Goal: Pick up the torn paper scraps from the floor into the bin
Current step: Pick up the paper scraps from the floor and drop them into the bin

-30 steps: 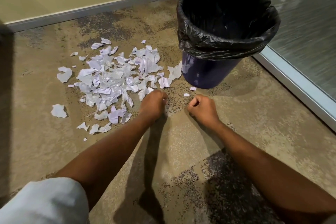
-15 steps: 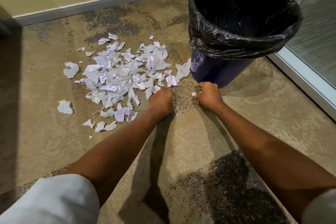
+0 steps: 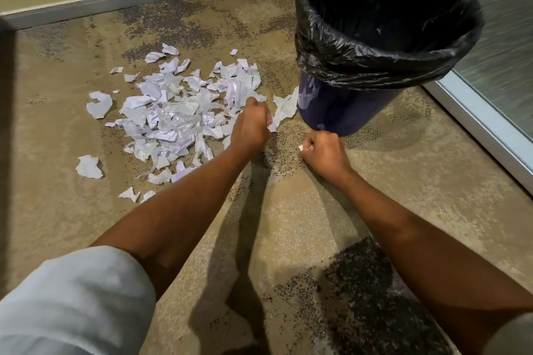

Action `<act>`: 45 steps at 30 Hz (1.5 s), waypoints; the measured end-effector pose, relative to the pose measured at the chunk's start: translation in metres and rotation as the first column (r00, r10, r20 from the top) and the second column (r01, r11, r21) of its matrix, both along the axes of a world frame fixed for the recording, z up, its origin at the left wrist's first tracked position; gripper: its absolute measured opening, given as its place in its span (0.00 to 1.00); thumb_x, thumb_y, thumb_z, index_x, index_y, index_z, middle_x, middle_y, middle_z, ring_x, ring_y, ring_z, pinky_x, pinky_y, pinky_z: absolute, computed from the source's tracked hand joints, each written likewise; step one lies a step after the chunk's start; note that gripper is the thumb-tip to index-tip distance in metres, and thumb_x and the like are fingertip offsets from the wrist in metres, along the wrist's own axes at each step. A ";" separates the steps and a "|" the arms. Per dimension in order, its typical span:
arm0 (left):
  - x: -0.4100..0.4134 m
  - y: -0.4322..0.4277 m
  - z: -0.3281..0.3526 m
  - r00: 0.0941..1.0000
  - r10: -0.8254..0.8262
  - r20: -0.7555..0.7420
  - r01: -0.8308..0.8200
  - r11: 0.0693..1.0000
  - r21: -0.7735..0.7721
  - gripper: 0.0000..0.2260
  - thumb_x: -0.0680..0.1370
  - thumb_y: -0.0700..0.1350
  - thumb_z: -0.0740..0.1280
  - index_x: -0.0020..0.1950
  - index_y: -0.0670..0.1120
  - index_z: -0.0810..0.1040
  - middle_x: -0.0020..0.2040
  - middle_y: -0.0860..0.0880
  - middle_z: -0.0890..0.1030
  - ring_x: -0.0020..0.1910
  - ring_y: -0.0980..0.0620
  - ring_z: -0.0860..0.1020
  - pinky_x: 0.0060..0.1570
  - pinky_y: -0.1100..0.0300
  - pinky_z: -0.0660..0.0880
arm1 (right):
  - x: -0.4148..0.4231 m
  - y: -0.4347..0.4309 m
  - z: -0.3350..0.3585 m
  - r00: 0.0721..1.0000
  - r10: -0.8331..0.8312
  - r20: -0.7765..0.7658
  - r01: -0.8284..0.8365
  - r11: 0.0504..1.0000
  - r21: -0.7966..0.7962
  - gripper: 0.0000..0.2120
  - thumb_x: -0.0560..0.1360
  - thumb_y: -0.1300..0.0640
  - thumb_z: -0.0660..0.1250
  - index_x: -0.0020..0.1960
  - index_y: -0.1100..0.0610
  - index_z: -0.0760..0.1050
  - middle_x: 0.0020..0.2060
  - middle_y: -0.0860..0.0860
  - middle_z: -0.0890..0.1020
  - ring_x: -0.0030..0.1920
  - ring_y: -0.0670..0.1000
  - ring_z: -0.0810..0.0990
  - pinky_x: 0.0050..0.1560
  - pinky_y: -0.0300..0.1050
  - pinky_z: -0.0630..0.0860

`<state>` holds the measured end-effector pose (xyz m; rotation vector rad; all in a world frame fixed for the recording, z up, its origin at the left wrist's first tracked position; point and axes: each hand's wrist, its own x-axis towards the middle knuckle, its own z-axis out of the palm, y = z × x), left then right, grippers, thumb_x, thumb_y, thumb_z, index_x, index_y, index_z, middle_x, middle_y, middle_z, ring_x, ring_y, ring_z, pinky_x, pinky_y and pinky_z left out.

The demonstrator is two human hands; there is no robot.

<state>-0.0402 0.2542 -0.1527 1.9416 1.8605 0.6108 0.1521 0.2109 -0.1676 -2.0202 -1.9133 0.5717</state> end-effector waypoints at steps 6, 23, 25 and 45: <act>0.000 0.006 -0.015 0.994 -0.103 0.041 0.107 0.987 -0.118 0.12 0.75 0.27 0.69 0.44 0.44 0.79 0.52 0.48 0.76 0.48 0.52 0.76 0.46 0.59 0.72 | 0.020 -0.016 -0.022 0.827 -0.415 -0.380 0.484 0.869 0.103 0.03 0.79 0.55 0.71 0.47 0.51 0.83 0.41 0.47 0.85 0.42 0.50 0.84 0.43 0.50 0.84; 0.019 0.036 -0.019 0.993 -0.094 0.072 0.099 0.993 -0.070 0.19 0.82 0.38 0.68 0.72 0.45 0.70 0.62 0.38 0.81 0.57 0.43 0.80 0.50 0.54 0.74 | 0.014 0.001 -0.028 1.000 -0.018 -0.012 0.020 0.963 0.268 0.15 0.80 0.63 0.71 0.66 0.57 0.82 0.60 0.52 0.85 0.59 0.53 0.81 0.62 0.52 0.80; 0.022 0.043 -0.023 0.994 -0.099 0.052 0.103 0.991 -0.084 0.22 0.83 0.44 0.68 0.75 0.42 0.68 0.64 0.36 0.80 0.61 0.38 0.79 0.54 0.51 0.74 | 0.017 0.001 -0.028 0.999 0.035 -0.029 -0.026 0.959 0.282 0.14 0.80 0.63 0.71 0.65 0.57 0.83 0.60 0.52 0.85 0.58 0.53 0.80 0.62 0.53 0.79; 0.014 0.035 -0.037 0.989 -0.147 0.035 0.148 0.988 -0.034 0.03 0.83 0.43 0.68 0.51 0.43 0.79 0.47 0.43 0.83 0.46 0.45 0.80 0.38 0.58 0.68 | -0.009 0.020 -0.020 0.979 0.199 -0.042 -0.191 0.971 0.147 0.01 0.76 0.58 0.78 0.47 0.56 0.86 0.48 0.50 0.79 0.47 0.51 0.81 0.52 0.51 0.81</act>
